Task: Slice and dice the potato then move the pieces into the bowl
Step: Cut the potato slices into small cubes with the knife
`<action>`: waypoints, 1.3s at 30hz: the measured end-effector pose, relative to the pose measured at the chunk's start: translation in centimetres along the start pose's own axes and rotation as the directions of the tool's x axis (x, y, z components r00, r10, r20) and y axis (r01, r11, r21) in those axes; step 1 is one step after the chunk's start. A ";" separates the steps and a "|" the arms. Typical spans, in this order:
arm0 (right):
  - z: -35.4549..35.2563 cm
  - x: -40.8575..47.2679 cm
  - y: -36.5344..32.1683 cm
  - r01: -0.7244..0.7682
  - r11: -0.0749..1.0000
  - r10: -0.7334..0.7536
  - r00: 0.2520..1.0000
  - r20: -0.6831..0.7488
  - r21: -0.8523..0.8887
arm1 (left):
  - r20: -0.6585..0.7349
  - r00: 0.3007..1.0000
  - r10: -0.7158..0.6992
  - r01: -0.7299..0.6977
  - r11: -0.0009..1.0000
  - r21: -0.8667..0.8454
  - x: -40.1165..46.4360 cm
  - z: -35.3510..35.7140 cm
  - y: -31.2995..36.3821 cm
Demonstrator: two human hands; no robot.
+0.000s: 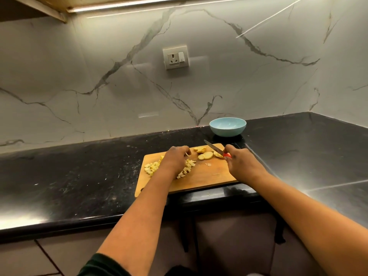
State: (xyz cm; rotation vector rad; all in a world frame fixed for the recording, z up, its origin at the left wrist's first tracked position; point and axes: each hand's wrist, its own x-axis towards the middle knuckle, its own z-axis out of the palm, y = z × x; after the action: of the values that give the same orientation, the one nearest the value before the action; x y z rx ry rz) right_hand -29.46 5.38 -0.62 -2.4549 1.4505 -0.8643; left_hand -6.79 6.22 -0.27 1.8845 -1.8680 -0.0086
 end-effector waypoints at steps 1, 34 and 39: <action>0.0 0.0 0.0 -0.012 1.000 0.012 1.000 -0.003 0.009 | 0.007 1.000 -0.008 0.008 1.000 0.003 0.1 0.0 0.1; -0.5 0.6 -0.5 -0.152 0.977 0.147 0.988 0.040 0.148 | -0.136 0.991 -0.009 -0.008 0.993 -0.120 -1.5 2.3 4.4; -2.2 0.5 -2.0 -0.150 0.988 0.155 0.966 0.208 -0.043 | -0.096 0.992 0.083 -0.077 0.995 0.067 -5.1 3.7 3.8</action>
State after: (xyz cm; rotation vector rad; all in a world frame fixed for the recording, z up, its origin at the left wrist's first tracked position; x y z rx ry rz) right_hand -28.94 6.34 2.19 -2.3323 1.5567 -0.5393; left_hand -11.91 9.97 -3.88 1.8151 -1.8954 0.1688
